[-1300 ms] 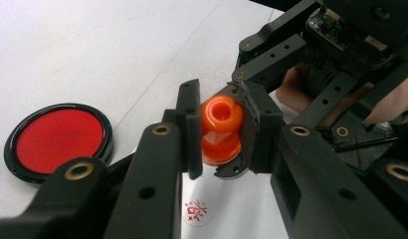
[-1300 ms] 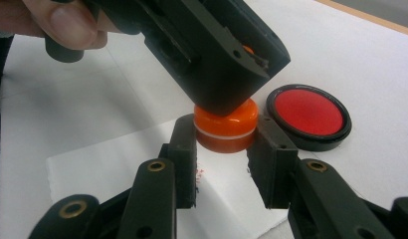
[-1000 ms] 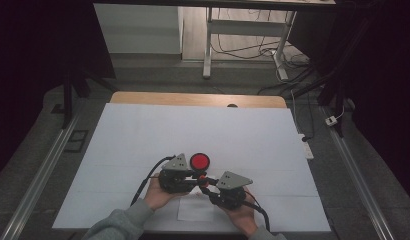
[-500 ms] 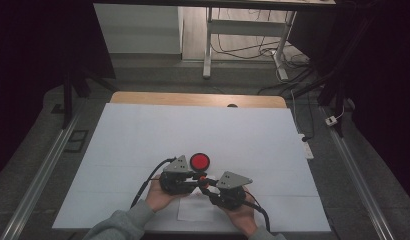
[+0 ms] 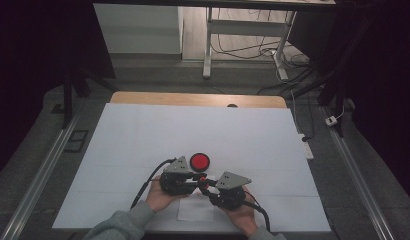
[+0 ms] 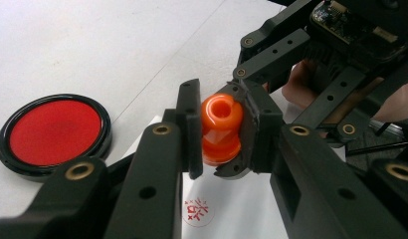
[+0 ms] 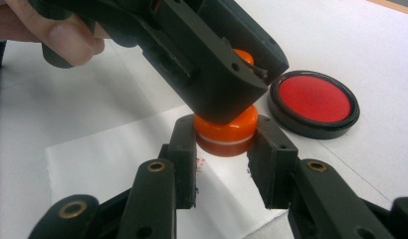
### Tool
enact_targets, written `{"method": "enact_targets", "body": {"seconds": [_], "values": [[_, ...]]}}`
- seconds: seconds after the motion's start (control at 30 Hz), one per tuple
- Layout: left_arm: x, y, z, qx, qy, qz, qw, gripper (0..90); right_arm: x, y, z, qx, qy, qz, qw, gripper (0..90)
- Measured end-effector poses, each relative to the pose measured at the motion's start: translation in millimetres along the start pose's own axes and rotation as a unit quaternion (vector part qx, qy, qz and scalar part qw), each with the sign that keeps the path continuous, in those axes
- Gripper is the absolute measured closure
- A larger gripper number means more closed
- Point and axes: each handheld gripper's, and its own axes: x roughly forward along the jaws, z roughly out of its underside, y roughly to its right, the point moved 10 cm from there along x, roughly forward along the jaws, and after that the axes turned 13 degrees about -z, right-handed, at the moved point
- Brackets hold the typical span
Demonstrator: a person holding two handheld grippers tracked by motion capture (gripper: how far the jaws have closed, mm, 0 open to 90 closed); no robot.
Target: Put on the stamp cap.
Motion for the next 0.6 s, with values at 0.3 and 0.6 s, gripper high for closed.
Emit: {"method": "enact_targets", "body": {"seconds": [0.3, 0.6], "values": [[-0.2, 0.8, -1.1, -0.009, 0.008, 0.001, 0.9999, 73.1, -1.3, -0.2, -0.8, 0.003, 0.002, 0.000, 1.0000, 64.7], [-2.4, -0.9, -3.1, 0.000, -0.001, 0.004, 1.0000, 72.9, -1.4, -0.2, -2.3, 0.003, 0.006, -0.005, 1.0000, 64.5]]}}
